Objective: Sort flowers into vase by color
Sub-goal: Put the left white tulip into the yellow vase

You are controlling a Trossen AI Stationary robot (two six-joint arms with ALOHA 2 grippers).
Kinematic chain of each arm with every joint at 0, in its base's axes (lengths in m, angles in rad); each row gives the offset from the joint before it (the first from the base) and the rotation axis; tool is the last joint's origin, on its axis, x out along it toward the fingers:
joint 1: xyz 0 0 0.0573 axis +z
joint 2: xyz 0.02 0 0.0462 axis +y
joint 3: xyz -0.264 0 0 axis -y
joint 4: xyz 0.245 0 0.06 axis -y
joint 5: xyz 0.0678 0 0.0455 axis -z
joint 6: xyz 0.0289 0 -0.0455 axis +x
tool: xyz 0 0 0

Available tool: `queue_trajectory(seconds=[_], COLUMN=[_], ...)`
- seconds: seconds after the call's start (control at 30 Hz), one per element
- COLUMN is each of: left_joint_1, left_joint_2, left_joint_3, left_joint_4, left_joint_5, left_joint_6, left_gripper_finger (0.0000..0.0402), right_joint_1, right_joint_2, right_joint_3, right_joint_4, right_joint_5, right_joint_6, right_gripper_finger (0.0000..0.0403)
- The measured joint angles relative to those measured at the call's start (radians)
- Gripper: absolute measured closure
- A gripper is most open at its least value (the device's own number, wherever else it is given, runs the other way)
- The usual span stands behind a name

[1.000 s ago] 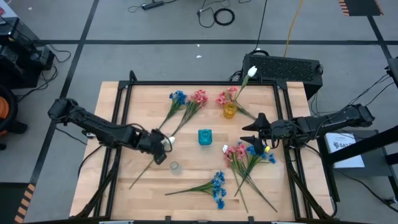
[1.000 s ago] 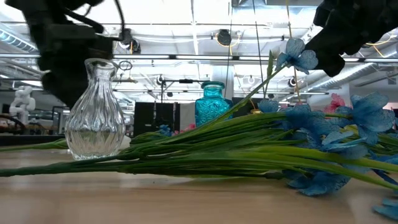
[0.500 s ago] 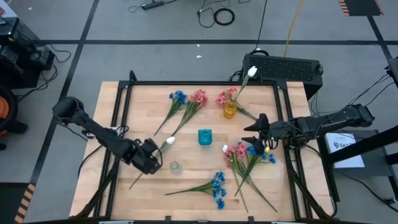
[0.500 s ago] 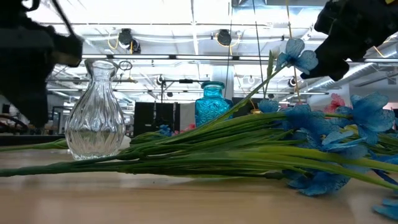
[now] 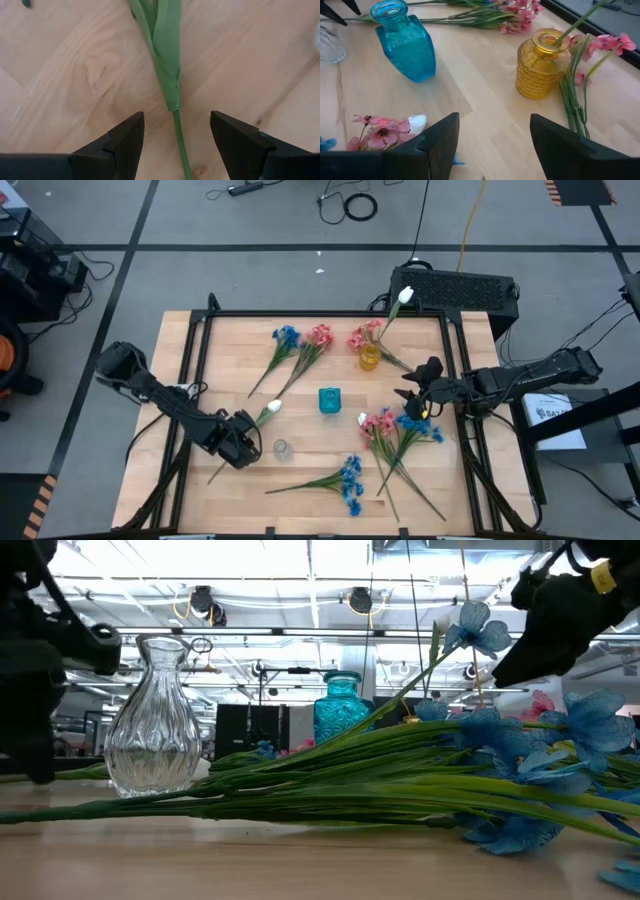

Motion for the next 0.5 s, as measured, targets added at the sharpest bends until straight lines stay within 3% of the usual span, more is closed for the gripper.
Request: queue_trajectory(seconds=[0.23,0.5], left_joint_1=[0.000,0.000], left_joint_2=[0.045,0.046], left_joint_3=[0.005,0.004], left_joint_4=[0.007,0.011], left_joint_5=[0.001,-0.005], left_joint_6=[0.002,0.026], left_gripper_finger=[0.0178,0.0276], right_joint_1=[0.000,0.000], right_joint_2=[0.000,0.000], right_joint_3=[0.000,0.000], right_joint_4=[0.008,0.008], right_joint_5=[0.002,0.002], right_joint_6=[-0.001,-0.002], right_gripper_finger=[0.0167,0.0167])
